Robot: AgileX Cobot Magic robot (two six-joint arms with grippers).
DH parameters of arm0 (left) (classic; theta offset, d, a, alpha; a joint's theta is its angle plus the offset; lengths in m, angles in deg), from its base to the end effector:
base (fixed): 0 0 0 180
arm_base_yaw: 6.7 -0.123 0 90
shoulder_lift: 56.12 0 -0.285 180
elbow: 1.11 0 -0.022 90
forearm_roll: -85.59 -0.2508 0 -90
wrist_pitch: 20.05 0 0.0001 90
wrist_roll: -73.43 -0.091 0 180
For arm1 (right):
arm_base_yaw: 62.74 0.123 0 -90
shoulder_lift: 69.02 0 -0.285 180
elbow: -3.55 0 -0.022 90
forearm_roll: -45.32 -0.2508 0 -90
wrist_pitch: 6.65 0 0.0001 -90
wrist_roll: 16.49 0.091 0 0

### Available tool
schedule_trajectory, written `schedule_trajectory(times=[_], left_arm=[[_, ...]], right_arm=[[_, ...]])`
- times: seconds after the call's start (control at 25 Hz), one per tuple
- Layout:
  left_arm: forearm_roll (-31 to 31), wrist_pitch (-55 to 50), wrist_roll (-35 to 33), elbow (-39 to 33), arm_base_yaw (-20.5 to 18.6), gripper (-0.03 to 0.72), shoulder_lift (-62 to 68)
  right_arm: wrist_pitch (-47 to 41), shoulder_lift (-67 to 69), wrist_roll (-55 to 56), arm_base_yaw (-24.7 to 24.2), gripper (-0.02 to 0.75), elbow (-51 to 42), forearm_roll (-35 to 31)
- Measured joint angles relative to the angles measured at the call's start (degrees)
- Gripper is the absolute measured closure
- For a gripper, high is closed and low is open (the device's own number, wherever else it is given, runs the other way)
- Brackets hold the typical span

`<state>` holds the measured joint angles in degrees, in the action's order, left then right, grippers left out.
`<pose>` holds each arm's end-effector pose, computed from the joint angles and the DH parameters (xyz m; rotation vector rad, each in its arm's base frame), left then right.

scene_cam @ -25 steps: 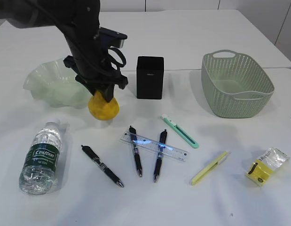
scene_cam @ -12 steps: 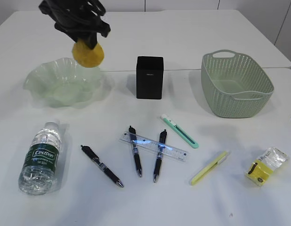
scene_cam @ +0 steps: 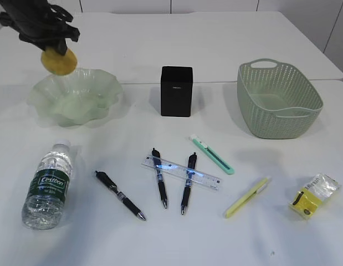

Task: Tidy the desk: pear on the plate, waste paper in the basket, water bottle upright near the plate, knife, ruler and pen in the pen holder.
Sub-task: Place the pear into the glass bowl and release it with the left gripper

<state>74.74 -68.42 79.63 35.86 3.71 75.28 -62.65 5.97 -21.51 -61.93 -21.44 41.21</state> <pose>0.4894 -0.0769 0.2680 0.1876 2.4665 0.1054 0.2139 0.0084 0.2935 -0.1010 2.7176 0.0712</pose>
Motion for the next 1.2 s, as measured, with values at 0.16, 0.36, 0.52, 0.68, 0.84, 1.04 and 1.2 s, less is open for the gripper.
schedule_trajectory(times=[0.16, 0.36, 0.52, 0.68, 0.84, 1.04, 1.2], left_arm=[[2.2, 2.0, 0.1, 0.0, -1.8, 0.431, 3.4], [4.8, 4.2, 0.1, 0.5, -1.8, 0.431, 7.4], [5.3, 4.5, 0.1, 0.5, -1.8, 0.431, 10.4], [5.4, 4.8, 0.1, 0.6, -1.8, 0.431, 11.9], [5.4, 4.8, 0.1, 0.6, -1.8, 0.425, 11.9], [5.4, 3.7, 0.1, 0.7, -1.8, 0.335, 11.9], [5.4, 1.2, 0.1, 0.7, -1.8, 0.237, 11.9]], right_arm=[[-0.1, 0.0, 0.0, 0.0, 0.204, 0.0, 0.0], [-0.1, 0.0, 0.0, 0.0, 0.204, 0.0, 0.0], [-0.1, 0.0, 0.0, 0.0, 0.204, 0.0, 0.0], [-0.1, 0.0, 0.0, 0.0, 0.204, 0.0, 0.0], [-0.1, 0.0, 0.0, 0.0, 0.204, 0.0, 0.0], [-0.1, 0.0, 0.0, 0.0, 0.204, 0.0, 0.0], [-0.1, 0.0, 0.0, 0.0, 0.204, 0.0, 0.0]])
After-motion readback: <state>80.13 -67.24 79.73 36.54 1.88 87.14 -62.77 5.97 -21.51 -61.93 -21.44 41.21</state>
